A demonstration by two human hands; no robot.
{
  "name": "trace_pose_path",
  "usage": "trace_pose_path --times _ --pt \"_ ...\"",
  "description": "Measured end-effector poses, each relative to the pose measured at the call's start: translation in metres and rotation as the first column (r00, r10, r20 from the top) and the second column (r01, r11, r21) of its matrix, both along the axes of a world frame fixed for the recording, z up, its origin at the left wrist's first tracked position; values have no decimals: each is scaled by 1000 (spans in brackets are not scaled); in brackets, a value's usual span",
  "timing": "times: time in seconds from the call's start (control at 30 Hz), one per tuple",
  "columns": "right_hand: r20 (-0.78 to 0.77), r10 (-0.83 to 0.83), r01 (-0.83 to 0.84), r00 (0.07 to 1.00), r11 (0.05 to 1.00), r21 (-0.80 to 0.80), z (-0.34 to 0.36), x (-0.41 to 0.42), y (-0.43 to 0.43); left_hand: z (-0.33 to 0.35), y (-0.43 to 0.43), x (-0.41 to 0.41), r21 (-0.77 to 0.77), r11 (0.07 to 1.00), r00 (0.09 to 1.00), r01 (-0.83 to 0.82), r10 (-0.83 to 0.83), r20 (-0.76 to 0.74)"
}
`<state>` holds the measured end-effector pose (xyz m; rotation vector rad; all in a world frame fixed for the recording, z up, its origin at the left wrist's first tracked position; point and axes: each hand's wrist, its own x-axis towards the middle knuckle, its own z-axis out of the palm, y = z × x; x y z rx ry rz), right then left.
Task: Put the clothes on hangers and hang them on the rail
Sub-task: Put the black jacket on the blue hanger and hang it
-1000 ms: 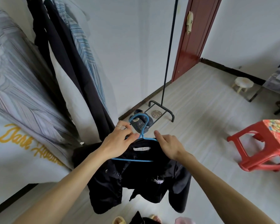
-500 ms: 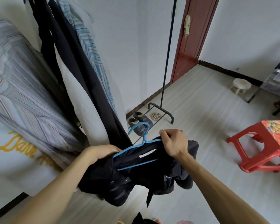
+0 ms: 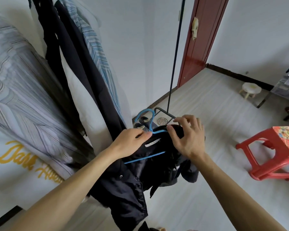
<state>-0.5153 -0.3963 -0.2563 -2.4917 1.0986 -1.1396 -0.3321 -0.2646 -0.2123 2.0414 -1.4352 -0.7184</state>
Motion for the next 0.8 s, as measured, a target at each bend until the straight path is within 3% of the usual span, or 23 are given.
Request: trace_pose_path --times 0.07,0.17,0.3,0.4,0.5,0.67,0.73,0.8 --pt "-99 59 -73 993 988 -137 -7 -6 -4 4 -1 3 -16 999 999 -30 30 -44" --pt "-206 -12 -1 978 998 -64 -15 -4 -7 14 -6 4 -22 999 997 -33 32 -68" --pt "-197 -39 48 980 998 39 -2 14 -12 27 -15 1 -26 999 994 -42 39 -103" --pt "-88 -62 86 994 949 304 13 29 -8 28 -23 -2 -48 991 988 -128 123 -91" --pt "93 -41 -17 995 831 556 24 32 3 23 -25 -1 -56 981 975 -187 179 -129" --pt "14 -49 37 999 883 468 20 17 -9 26 -23 2 -34 974 927 -222 200 -317" --pt "41 36 -52 999 855 516 15 15 3 25 -28 4 -8 956 853 -292 257 -454" --pt "49 274 -244 960 741 625 10 17 28 23 -33 2 8 945 789 -326 277 -549"
